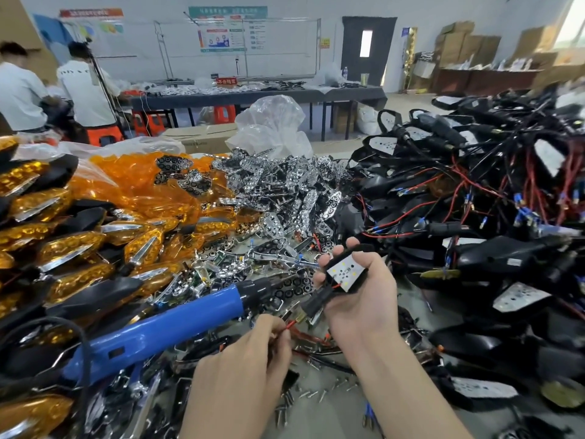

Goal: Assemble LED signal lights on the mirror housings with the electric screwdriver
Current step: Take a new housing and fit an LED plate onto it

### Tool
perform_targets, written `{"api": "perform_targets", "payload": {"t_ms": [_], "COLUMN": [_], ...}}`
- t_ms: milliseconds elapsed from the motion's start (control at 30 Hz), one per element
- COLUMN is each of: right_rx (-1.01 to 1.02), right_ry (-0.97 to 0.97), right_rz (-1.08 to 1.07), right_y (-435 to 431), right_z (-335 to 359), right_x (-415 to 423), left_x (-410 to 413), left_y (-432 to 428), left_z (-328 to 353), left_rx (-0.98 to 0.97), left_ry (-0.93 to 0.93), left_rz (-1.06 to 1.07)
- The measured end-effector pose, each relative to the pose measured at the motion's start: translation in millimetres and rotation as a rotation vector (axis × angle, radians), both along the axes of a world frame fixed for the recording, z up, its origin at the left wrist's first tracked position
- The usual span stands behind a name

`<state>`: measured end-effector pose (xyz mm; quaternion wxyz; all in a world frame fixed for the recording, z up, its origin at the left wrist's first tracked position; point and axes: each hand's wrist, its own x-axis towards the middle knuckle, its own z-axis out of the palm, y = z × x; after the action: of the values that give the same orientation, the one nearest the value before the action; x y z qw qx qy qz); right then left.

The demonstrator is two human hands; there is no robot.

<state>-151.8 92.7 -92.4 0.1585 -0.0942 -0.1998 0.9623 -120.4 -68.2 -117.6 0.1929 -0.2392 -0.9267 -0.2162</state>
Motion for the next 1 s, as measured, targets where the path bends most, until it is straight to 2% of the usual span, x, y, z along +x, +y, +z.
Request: {"api": "perform_targets", "payload": {"t_ms": [200, 433, 1000], "right_rx": [0.028, 0.018, 0.016], "right_ry": [0.09, 0.067, 0.059], "right_rz": [0.031, 0.026, 0.037], "right_y": [-0.3, -2.4, -5.7], "right_z": [1.0, 0.0, -1.1], "right_x": [0.5, -2.8, -2.8], "left_x": [-0.8, -3.9, -3.7], "left_y": [0.2, -1.0, -1.1], "left_z": [-0.9, -3.2, -2.7], "left_rx": [-0.013, -0.041, -0.062], "left_ry": [0.051, 0.119, 0.139], "left_rz": [0.016, 0.033, 0.051]}}
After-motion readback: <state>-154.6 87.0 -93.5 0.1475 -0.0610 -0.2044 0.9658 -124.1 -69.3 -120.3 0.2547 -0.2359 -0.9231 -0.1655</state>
